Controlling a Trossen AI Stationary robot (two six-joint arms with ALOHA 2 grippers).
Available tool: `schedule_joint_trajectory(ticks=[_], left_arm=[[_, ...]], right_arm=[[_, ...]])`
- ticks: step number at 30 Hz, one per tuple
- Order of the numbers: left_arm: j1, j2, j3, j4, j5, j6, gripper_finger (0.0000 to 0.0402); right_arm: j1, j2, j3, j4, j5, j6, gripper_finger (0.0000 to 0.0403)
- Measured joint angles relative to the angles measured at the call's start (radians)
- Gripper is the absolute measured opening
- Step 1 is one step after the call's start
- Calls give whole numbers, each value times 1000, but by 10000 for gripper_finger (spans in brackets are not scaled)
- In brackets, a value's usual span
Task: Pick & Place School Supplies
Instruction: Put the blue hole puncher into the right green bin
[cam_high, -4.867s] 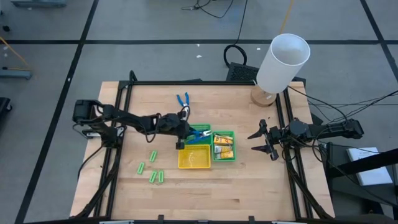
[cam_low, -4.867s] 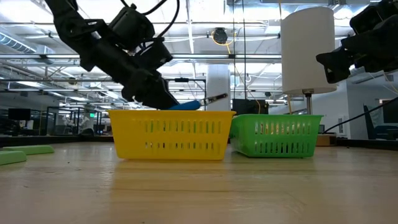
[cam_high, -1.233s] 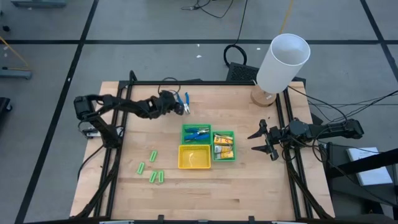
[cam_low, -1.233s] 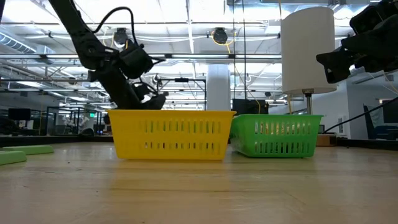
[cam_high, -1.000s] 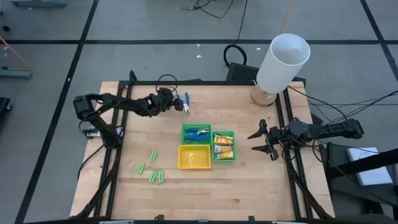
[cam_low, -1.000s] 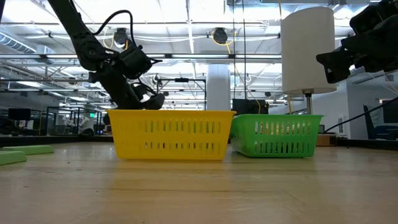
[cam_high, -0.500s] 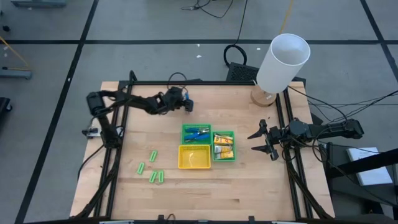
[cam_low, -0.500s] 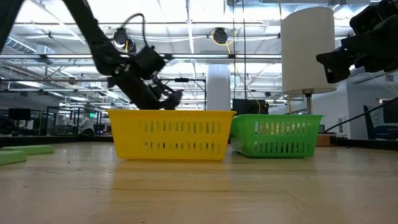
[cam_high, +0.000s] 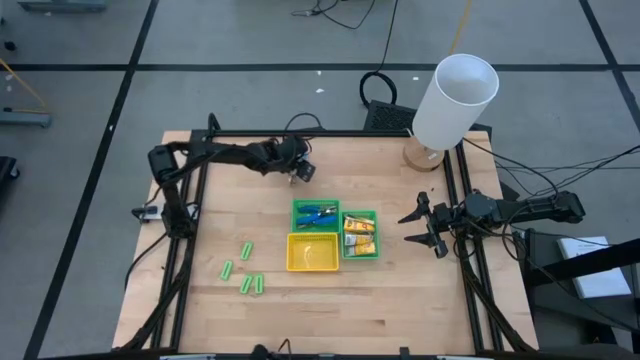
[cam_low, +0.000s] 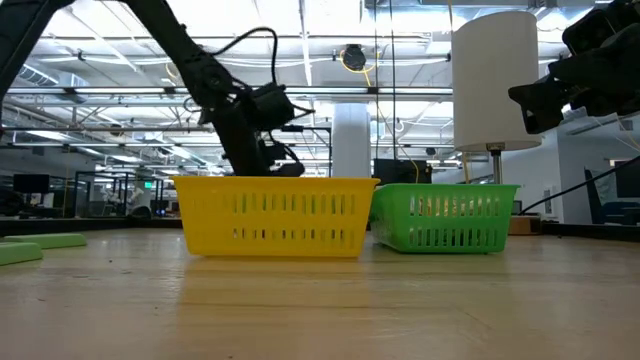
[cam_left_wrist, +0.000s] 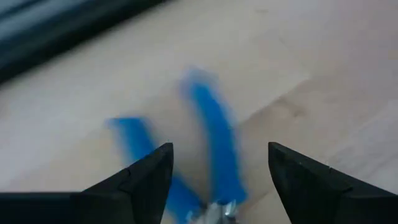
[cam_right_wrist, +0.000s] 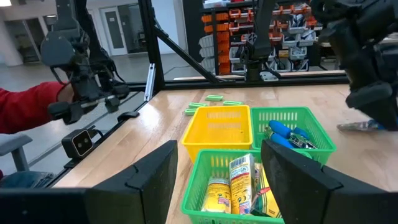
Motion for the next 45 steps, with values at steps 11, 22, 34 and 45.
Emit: schedule_joint_trajectory(ticks=[11,22,34,45], left_arm=[[0,-105,13,-276,-131,-91,235],[-122,-56,13,-242,-20,-131,204],[-138,-15,14,-228,-76,-158,175],[-135,16,12,-226,-61,-155,204]], right_arm=[[0,0,0,0,0,0,226],[0,0,0,0,0,0,226],[0,0,0,0,0,0,226],[0,0,0,0,0,0,226]])
